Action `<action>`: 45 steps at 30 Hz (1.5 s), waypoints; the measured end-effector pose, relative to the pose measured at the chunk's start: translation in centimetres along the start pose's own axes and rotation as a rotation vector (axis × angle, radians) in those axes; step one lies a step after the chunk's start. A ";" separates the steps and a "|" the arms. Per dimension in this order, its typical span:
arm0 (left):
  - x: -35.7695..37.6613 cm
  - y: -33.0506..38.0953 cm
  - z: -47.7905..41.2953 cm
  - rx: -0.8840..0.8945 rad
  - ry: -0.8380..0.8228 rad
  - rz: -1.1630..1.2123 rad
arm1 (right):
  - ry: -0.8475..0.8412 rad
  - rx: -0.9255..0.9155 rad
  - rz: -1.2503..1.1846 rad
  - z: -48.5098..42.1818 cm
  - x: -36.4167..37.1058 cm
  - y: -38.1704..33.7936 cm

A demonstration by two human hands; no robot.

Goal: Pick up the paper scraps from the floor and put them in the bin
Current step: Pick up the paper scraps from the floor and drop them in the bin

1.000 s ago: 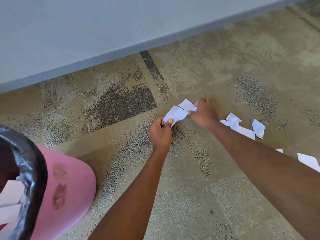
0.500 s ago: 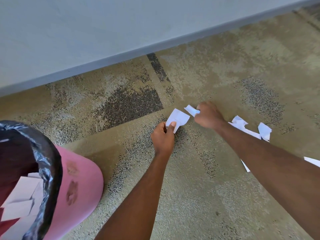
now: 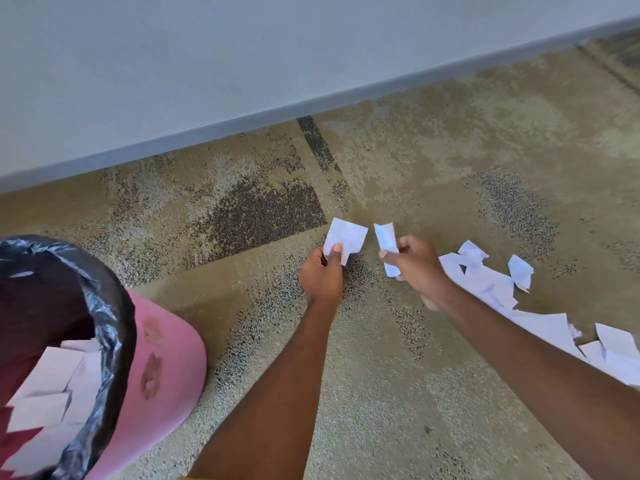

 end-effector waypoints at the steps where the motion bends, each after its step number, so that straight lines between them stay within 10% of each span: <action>1: -0.1 0.1 0.1 -0.031 0.006 0.057 | -0.037 0.020 -0.064 0.9 0.0 -0.2; 16: -6.0 10.5 11.4 -0.321 0.113 1.016 | -0.435 -0.165 -0.343 18.4 2.3 -8.1; 35: -29.5 20.6 21.5 0.125 0.731 1.005 | -1.157 -0.113 -0.334 37.0 15.5 -18.4; 45: -29.9 20.2 22.6 0.094 0.727 1.080 | -1.089 0.077 -0.487 36.3 14.9 -17.1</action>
Point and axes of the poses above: each hand's wrist, its own z-axis away from the middle knuckle, its own x-axis out of the palm, y = z × x, the point moved 3 cm from there along -z, towards the middle knuckle, and after that the axes turned 10 degrees about x, right-handed, at the moved point
